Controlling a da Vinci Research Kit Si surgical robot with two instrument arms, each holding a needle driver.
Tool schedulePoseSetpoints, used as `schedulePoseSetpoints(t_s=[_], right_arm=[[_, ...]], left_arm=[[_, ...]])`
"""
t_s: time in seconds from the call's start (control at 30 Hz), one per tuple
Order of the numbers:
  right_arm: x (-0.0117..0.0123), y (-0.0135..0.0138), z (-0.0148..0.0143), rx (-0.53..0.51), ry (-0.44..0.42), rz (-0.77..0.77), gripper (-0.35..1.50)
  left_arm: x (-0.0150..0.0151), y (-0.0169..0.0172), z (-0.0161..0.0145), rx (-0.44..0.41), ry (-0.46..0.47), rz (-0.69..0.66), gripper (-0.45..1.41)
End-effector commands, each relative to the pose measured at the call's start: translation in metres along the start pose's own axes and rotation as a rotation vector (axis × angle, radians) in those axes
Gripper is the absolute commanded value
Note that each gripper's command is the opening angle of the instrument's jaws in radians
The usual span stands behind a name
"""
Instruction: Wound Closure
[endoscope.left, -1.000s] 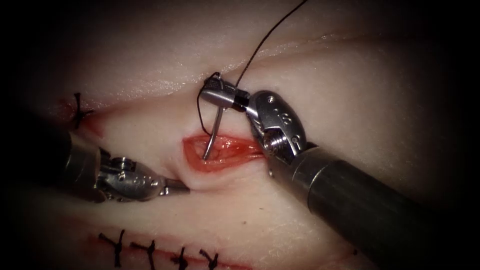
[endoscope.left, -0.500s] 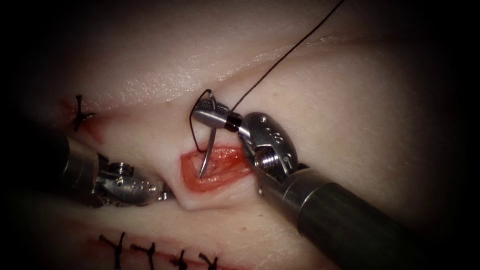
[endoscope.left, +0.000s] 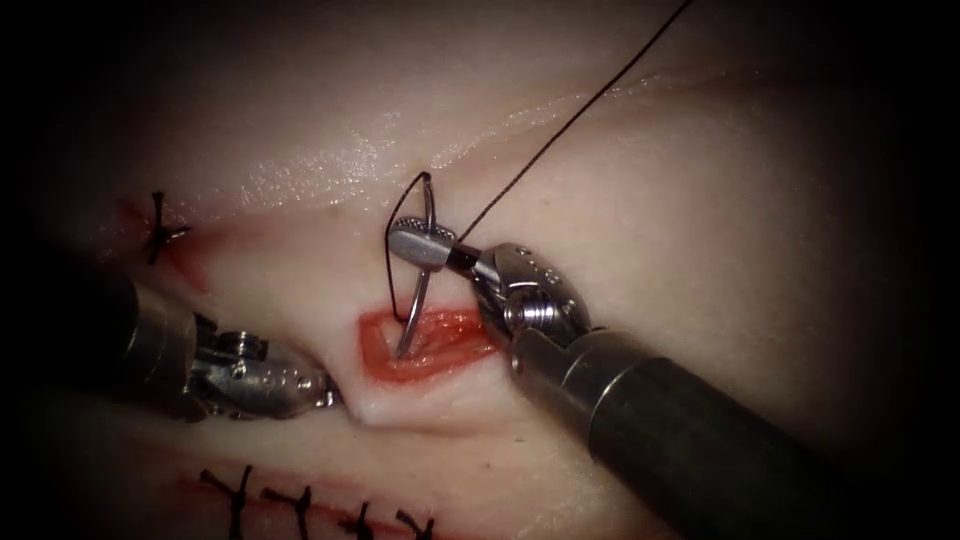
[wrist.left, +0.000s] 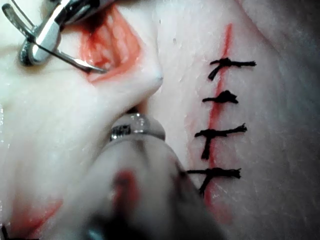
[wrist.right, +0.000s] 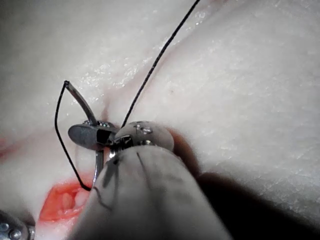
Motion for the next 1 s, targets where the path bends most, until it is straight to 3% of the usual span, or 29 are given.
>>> schedulePoseSetpoints(t_s=[0.03,0.63,0.83,0.87,0.9,1.0], right_arm=[[-0.0007,0.0001,0.0009,0.004,-0.005,0.014,-0.35],[-0.0025,-0.0018,0.002,0.034,-0.05,0.12,-0.35],[-0.001,-0.0014,0.0023,0.034,-0.017,0.065,-0.35],[-0.0003,-0.0013,0.0024,0.049,0.013,0.047,0.26],[0.0003,-0.0012,0.0023,0.053,0.028,0.033,0.56],[0.0025,-0.0012,0.0019,0.044,0.042,-0.033,1.08]], left_arm=[[-0.0007,0.0005,0.0007,-0.002,-0.003,-0.001,-0.45],[-0.0009,0.0005,0.0008,-0.002,-0.008,-0.004,-0.45],[-0.0009,0.0008,0.0007,-0.002,-0.008,-0.005,-0.45],[-0.0009,0.0009,0.0007,-0.002,-0.009,-0.005,-0.45],[-0.0009,0.001,0.0006,-0.002,-0.009,-0.006,-0.45],[-0.0007,0.0015,0.0003,-0.002,-0.009,0.004,-0.45]])
